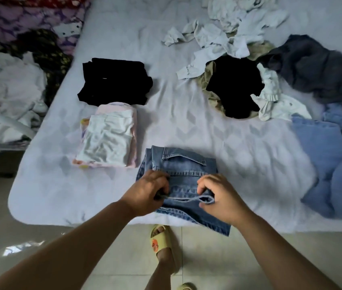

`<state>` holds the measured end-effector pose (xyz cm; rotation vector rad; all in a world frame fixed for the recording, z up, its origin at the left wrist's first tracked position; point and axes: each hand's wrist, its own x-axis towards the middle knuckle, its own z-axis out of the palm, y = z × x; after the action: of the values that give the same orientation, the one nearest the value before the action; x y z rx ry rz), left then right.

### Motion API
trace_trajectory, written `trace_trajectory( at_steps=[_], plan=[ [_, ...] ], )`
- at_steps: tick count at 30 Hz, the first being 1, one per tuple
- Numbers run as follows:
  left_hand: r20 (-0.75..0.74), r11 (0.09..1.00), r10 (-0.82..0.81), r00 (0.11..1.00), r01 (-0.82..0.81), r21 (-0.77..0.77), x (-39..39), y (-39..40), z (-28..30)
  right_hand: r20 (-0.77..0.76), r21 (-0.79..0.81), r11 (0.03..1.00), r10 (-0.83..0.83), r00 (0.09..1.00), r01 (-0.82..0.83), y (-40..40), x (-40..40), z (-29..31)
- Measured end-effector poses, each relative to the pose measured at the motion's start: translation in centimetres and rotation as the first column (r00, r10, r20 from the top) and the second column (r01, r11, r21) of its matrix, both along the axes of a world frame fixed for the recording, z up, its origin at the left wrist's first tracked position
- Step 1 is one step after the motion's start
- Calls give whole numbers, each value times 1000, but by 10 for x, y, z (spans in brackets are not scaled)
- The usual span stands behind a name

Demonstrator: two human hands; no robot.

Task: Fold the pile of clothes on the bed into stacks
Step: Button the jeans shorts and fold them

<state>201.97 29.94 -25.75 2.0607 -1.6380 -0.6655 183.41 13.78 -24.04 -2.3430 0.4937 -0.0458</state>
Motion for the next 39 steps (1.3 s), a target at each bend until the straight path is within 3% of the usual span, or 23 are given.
trace_trajectory(
  at_steps=[3, 6, 9, 13, 17, 21, 24, 26, 28, 34, 39],
  plan=[
    [9, 976, 11, 1000, -12, 216, -19, 12, -13, -152, -128, 985, 97, 984, -117, 21, -17, -20],
    [18, 896, -40, 999, 28, 442, -24, 13, -19, -355, -69, 993, 68, 932, -99, 31, -26, -32],
    [-5, 907, 109, 994, -97, 411, -22, -2, -22, -258, -179, 984, -62, 964, 15, 31, -19, -40],
    [147, 861, 104, 984, -163, 481, -20, -30, -29, -391, -350, 937, -144, 909, -2, 28, 2, -52],
    [360, 775, -17, 933, -216, 594, -27, -46, -52, -559, -318, 946, -132, 819, -64, 21, 9, -70],
    [415, 796, -30, 909, -229, 560, -27, -51, -60, -529, -288, 956, -112, 841, -53, 17, 10, -82],
    [455, 834, 60, 889, -295, 467, -17, -39, -50, -466, -247, 959, -242, 851, 138, 15, 5, -81],
    [456, 826, 125, 881, -347, 445, -9, -25, -48, -503, -197, 940, -342, 794, 280, 16, -2, -85],
    [418, 811, 173, 892, -369, 453, -5, -14, -51, -602, -130, 940, -327, 729, 315, 16, -5, -83],
    [104, 789, 366, 925, -368, 492, -1, -16, -57, -554, -166, 938, -345, 758, 305, 12, 9, -74],
    [-253, 817, 474, 843, -313, 485, 25, -12, -46, -519, -13, 922, -337, 785, 387, 13, 24, -61]
  ],
)
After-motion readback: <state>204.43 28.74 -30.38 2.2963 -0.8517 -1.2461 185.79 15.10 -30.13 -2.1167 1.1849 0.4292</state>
